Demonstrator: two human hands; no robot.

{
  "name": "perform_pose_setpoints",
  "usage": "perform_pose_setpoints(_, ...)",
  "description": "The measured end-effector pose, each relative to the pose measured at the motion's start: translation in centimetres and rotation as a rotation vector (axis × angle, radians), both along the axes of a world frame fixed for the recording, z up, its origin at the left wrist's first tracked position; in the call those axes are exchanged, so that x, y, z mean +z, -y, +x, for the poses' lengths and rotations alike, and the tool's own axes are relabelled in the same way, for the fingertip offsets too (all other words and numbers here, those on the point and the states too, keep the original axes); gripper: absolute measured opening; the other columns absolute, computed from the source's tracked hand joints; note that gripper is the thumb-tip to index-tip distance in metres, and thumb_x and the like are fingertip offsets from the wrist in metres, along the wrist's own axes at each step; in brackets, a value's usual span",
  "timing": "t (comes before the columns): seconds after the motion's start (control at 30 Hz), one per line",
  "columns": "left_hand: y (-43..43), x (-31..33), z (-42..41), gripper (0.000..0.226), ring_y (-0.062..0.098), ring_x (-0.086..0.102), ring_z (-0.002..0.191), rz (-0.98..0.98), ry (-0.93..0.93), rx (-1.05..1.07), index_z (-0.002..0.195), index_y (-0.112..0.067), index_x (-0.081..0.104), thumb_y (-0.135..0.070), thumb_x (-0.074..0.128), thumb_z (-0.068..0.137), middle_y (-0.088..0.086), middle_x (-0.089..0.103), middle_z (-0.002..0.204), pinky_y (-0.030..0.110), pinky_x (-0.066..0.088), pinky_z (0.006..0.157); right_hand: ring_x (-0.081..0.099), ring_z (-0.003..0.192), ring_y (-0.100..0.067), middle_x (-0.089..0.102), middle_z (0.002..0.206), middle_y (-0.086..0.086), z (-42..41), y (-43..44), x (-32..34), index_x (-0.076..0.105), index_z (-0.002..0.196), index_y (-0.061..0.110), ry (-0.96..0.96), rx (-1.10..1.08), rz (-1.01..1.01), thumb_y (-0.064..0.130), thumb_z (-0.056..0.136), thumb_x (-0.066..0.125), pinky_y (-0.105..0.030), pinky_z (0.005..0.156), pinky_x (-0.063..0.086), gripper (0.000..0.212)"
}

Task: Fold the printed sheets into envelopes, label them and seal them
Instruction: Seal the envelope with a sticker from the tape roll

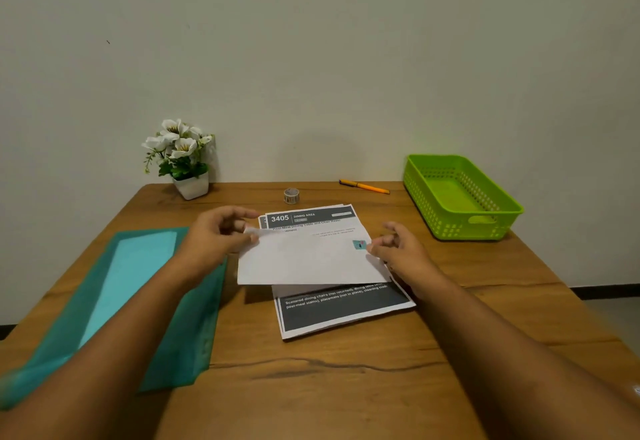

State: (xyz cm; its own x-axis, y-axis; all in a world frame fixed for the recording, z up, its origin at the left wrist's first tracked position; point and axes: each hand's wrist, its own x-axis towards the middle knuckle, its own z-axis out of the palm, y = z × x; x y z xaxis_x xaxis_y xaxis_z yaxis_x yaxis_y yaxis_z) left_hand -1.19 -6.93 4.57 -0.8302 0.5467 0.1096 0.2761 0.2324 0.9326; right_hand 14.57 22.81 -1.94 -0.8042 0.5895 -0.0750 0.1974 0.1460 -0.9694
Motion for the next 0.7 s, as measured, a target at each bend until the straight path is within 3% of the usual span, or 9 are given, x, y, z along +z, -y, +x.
perform_pose_setpoints(0.17,0.3,0.5,0.0,0.028,0.016,0.073,0.087,0.266,0.100,0.085,0.110,-0.017,0.073,-0.003,0.076,0.085,0.002,0.074,0.089,0.025,0.061,0.068,0.063,0.100,-0.011,0.063,0.112,0.000,0.8,-0.1,1.0,0.061,0.132,0.025,0.023,0.030,0.068,0.015,0.096,0.074,-0.024,0.069,0.057,0.039)
perform_pose_setpoints(0.23,0.2,0.6,-0.1,0.025,0.017,0.072,0.091,0.310,0.135,0.118,0.108,-0.018,0.074,-0.006,0.076,0.086,-0.002,0.077,0.090,0.031,0.062,0.076,0.065,0.075,-0.006,0.072,0.089,0.004,1.0,0.0,1.3,0.071,0.116,0.013,-0.001,0.072,0.008,0.014,0.099,0.069,-0.019,0.055,0.052,0.017)
perform_pose_setpoints(0.3,0.1,0.5,-0.4,0.023,0.014,0.072,0.094,0.321,0.173,0.149,0.110,-0.019,0.074,-0.010,0.074,0.088,-0.004,0.078,0.094,0.034,0.060,0.082,0.052,0.047,-0.005,0.068,0.063,0.004,1.4,-0.1,1.3,0.072,0.106,0.003,-0.047,0.081,-0.076,0.010,0.101,0.065,-0.018,0.041,0.041,0.011)
perform_pose_setpoints(0.33,0.0,0.3,-0.5,0.024,0.014,0.072,0.096,0.303,0.185,0.152,0.112,-0.019,0.074,-0.011,0.074,0.090,-0.004,0.079,0.098,0.034,0.060,0.083,0.048,0.043,-0.007,0.066,0.061,-0.001,1.5,-0.2,1.3,0.072,0.103,0.002,-0.067,0.062,-0.098,0.010,0.101,0.065,-0.019,0.039,0.038,0.010)
perform_pose_setpoints(0.43,-0.4,-0.4,-0.5,0.021,0.019,0.073,0.097,0.192,0.201,0.132,0.114,-0.014,0.073,-0.009,0.070,0.094,-0.002,0.079,0.101,0.028,0.061,0.073,0.051,0.049,-0.013,0.069,0.074,-0.016,2.0,-1.0,1.7,0.073,0.098,0.006,-0.097,0.000,-0.100,0.011,0.100,0.068,-0.023,0.042,0.044,0.008)
perform_pose_setpoints(0.53,-1.5,-0.6,-0.4,0.012,0.018,0.076,0.086,0.105,0.184,0.130,0.105,-0.011,0.073,-0.007,0.066,0.096,-0.002,0.080,0.093,0.023,0.060,0.065,0.057,0.053,-0.010,0.074,0.083,-0.013,2.7,-2.1,2.2,0.073,0.098,0.005,-0.120,-0.021,-0.066,0.009,0.099,0.069,-0.023,0.044,0.050,0.006)
perform_pose_setpoints(0.7,-5.9,1.0,-1.1,0.011,0.014,0.073,0.070,0.118,0.161,0.102,0.104,-0.006,0.072,-0.011,0.070,0.095,0.010,0.078,0.089,0.025,0.061,0.063,0.059,0.053,-0.009,0.074,0.076,-0.009,5.0,-4.3,3.7,0.072,0.099,0.000,-0.182,-0.074,-0.069,0.006,0.098,0.068,-0.022,0.049,0.056,0.007)
